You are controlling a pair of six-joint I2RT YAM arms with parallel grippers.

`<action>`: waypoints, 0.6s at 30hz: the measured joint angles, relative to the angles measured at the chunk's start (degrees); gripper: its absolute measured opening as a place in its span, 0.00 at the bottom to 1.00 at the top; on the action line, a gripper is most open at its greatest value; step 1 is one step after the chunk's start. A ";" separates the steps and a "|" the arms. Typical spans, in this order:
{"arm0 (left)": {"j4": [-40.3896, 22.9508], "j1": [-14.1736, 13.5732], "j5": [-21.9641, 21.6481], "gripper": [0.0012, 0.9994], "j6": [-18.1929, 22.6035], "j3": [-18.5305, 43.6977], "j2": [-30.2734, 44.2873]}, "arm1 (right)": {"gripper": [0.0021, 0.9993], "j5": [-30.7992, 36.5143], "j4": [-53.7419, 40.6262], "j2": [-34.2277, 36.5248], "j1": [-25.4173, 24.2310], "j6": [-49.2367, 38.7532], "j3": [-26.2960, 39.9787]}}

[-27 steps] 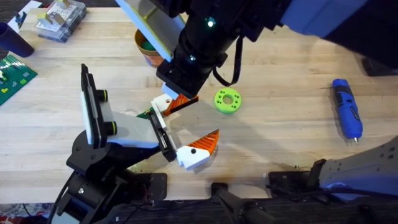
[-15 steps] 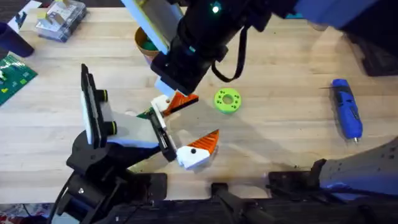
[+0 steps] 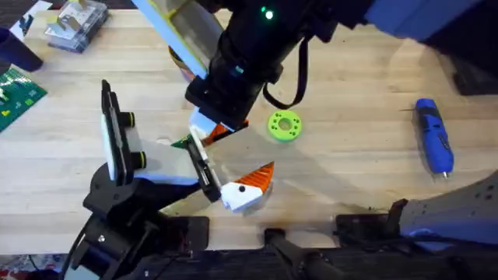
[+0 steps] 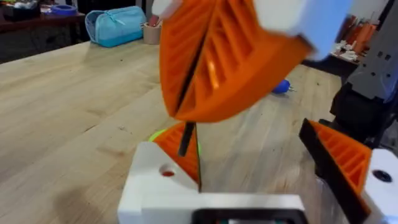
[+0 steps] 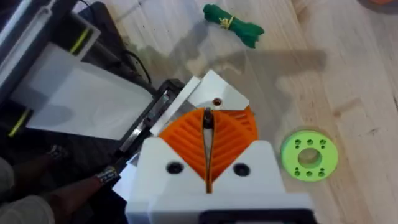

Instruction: Pick up the gripper from the table and insert it into the empty holder that is missing its gripper. Then pick up a screw, insert it into the mounting hole, and use the screwdriver to tighten it. Finally, clean up the table by picking up the vegetable and placing it into the bucket.

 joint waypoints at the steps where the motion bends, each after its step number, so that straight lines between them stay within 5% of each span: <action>1: 0.00 0.00 0.00 0.99 0.02 0.00 0.00 | 0.01 0.00 -0.06 0.19 0.00 -0.10 0.00; 18: -0.04 0.00 -0.04 0.99 -0.85 0.00 0.07 | 0.01 0.72 -0.19 2.86 0.00 -0.12 0.00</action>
